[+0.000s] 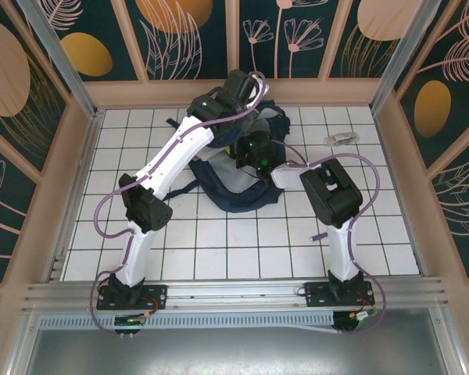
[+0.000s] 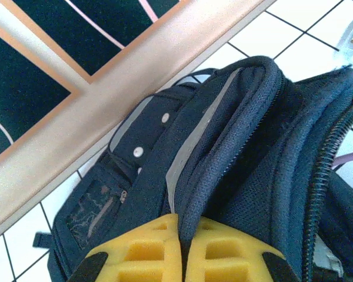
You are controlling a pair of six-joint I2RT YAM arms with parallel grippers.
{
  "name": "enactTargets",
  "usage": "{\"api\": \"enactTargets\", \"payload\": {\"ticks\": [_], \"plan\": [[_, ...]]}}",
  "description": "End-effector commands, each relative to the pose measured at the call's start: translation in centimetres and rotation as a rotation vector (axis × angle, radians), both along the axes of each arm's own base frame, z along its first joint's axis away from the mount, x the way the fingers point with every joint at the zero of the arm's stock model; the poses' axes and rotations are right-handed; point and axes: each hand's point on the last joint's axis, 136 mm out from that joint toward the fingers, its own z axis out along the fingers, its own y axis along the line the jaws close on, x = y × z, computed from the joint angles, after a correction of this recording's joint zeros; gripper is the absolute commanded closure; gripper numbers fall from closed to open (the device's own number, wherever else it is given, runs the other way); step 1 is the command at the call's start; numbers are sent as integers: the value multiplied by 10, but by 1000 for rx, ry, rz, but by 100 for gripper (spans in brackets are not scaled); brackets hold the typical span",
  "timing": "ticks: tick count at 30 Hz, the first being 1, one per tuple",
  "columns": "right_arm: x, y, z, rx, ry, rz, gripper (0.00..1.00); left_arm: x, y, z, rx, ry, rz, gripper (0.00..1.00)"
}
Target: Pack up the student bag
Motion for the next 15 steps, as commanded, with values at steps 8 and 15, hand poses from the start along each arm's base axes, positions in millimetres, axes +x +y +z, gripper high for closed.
{"api": "enactTargets", "payload": {"ticks": [8, 15], "plan": [[53, -70, -1, -41, -104, -233, 100, -3, -13, 67, -169, -133, -28, 100], [67, -90, 0, -56, -104, -298, 100, -6, -13, 66, -172, -117, -33, 100]]}}
